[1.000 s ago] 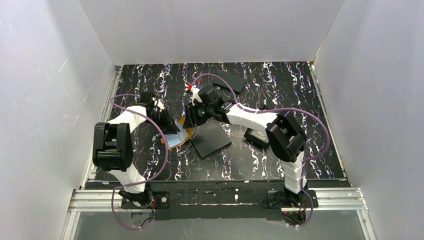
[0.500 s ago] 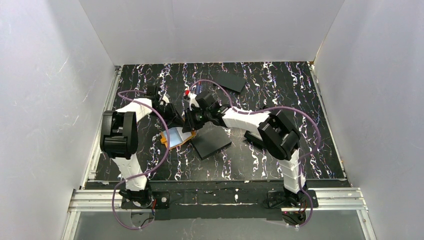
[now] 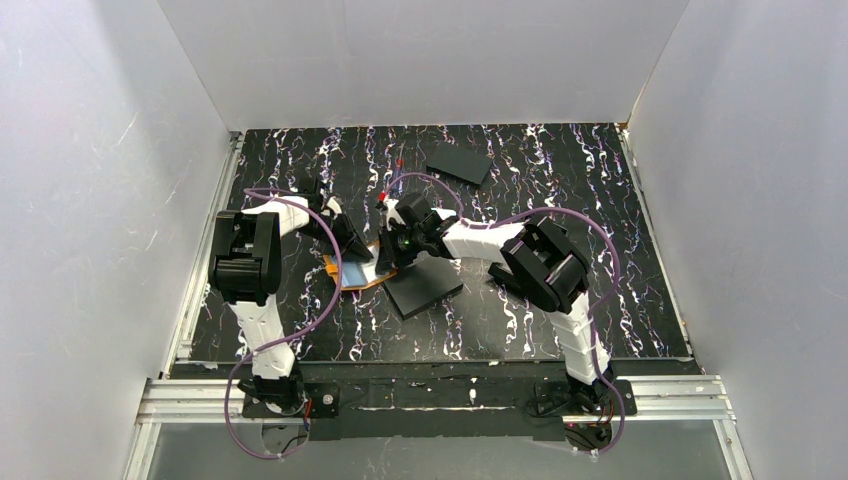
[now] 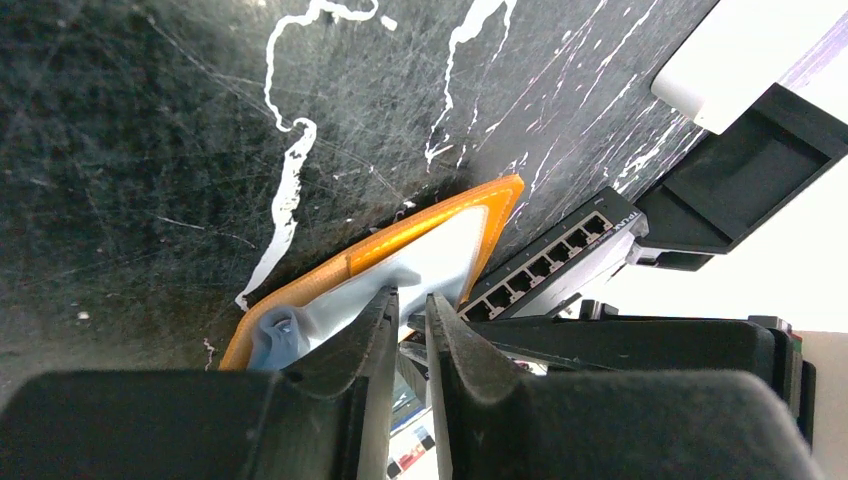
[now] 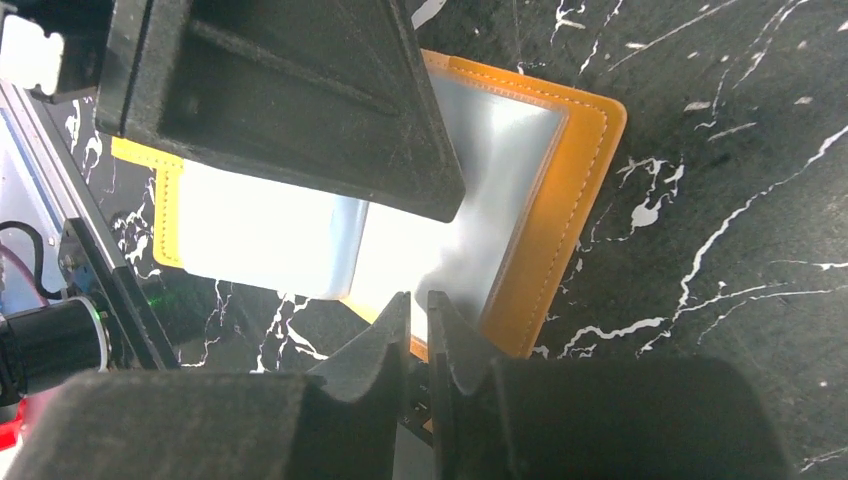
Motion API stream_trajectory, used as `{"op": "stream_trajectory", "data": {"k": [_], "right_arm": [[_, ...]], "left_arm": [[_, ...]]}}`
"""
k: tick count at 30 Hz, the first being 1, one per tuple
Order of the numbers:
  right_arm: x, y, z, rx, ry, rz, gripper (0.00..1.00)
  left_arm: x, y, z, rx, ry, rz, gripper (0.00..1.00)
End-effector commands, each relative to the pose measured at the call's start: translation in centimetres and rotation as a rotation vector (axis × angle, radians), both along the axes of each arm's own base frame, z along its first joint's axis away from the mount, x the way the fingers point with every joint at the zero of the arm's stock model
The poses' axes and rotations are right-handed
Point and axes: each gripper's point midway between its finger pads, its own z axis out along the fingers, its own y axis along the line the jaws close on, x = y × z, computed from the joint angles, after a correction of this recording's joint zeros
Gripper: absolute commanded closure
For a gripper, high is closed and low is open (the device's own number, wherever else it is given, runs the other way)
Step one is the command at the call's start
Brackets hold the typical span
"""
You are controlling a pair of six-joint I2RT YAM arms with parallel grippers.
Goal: Put the credit cards into the card holder
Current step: Open the card holder at the center of the board.
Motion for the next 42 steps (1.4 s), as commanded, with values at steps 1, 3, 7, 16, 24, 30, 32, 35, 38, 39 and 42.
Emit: {"op": "stream_trajectory", "data": {"k": [1,3,7,16,24,30,32,35,38,39,42], "right_arm": [[1.1,-2.6,-2.2,-0.111,-0.046,-0.04,0.8],[0.9,-2.8,-2.3,-0.116,-0.043,-0.039,0.8],[0.5,-3.5,-2.4,-0.127,-0.044,-0.043,0.8],[0.6,-3.6,-1.3,-0.111,-0.059,-0.052,0.79],[0.4,-2.3,-1.1,-0.067,-0.017,-0.042,0.8],[0.7,-1.9,0.0,-0.045,-0.031,-0.041,0.8],[0.9,-1.6,0.4,-0.035,-0.036,-0.041,0.8],[1.2,-1.0,1.2,-0.016,-0.039,-0.036,0.8],[1.5,-0.2,2.0,0.011,-0.033,-0.032,0.79],[1.6,0.1,2.2,0.021,-0.031,-0.03,0.79],[1.9,1.2,2.8,0.049,-0.021,-0.026,0.79]], "left_arm": [[-0.4,0.5,-0.2,0.035,0.015,-0.025,0.84],[-0.3,0.4,-0.2,0.032,0.016,-0.026,0.84],[-0.2,0.7,0.3,0.052,-0.008,-0.031,0.85],[0.4,1.2,2.0,0.086,-0.086,-0.05,0.83],[-0.9,1.0,6.9,0.052,-0.226,-0.082,0.59],[-3.2,2.7,6.7,0.146,-0.194,-0.08,0.66],[-3.9,3.6,5.4,0.169,-0.143,-0.068,0.73],[-5.0,4.0,3.7,0.156,-0.07,-0.063,0.78],[-5.5,4.2,2.4,0.168,-0.038,-0.072,0.8],[-5.6,4.3,2.0,0.173,-0.026,-0.072,0.81],[-5.7,4.1,1.6,0.156,-0.003,-0.076,0.83]]}}
